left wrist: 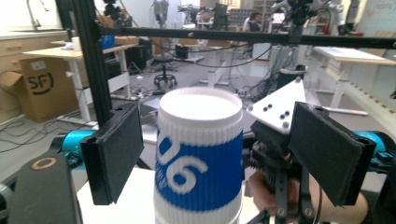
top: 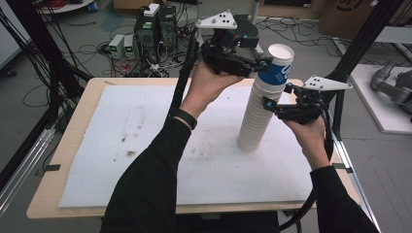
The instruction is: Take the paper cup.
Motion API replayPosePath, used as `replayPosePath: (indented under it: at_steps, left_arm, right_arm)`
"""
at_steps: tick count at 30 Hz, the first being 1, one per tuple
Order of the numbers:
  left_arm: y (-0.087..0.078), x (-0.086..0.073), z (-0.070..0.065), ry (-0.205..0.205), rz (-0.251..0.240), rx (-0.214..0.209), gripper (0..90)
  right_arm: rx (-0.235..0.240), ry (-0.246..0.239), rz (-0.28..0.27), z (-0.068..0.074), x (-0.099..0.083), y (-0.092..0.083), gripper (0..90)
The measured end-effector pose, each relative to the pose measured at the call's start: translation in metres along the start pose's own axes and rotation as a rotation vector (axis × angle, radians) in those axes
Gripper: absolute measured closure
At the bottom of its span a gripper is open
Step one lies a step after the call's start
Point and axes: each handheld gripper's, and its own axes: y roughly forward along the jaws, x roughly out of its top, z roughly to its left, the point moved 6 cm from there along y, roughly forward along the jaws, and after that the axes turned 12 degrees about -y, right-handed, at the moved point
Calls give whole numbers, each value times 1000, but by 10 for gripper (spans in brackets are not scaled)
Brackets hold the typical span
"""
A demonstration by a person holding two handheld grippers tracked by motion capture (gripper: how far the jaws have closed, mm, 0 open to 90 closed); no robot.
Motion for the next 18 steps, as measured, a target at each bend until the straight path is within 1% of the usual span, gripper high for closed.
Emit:
replayPosePath:
  at_steps: [1,3,5,6,7,9,10,14,16,18]
  left_arm:
    - [3,0,1,6,9,6,179]
    - [9,0,1,-3,13,3,179]
    - [15,0,2,-1,22,1,179]
    - [18,0,3,-8,24,-1,179]
    - [21,0,3,-1,31,4,179]
    - [26,0,5,-7,32,5,179]
    - [28,0,6,-6,36,5,179]
    - [35,-3,10,-24,49,4,179]
    - [37,-3,12,-33,45,3,179]
    - [39,-4,13,-33,50,1,180]
  right_arm:
    - [0,-1,0,0,0,0,139]
    - [-2,0,1,0,0,0,139]
    - [-3,-2,0,0,0,0,139]
    - [-3,-3,2,1,0,-1,139]
    - [-3,-2,4,1,0,-1,139]
    - [-2,-6,2,1,0,-1,140]
    - [-2,-6,3,1,0,-1,140]
    - [-2,-8,5,1,0,-1,140]
    - [-3,-13,4,1,0,-1,141]
    - [-2,-12,5,1,0,-2,141]
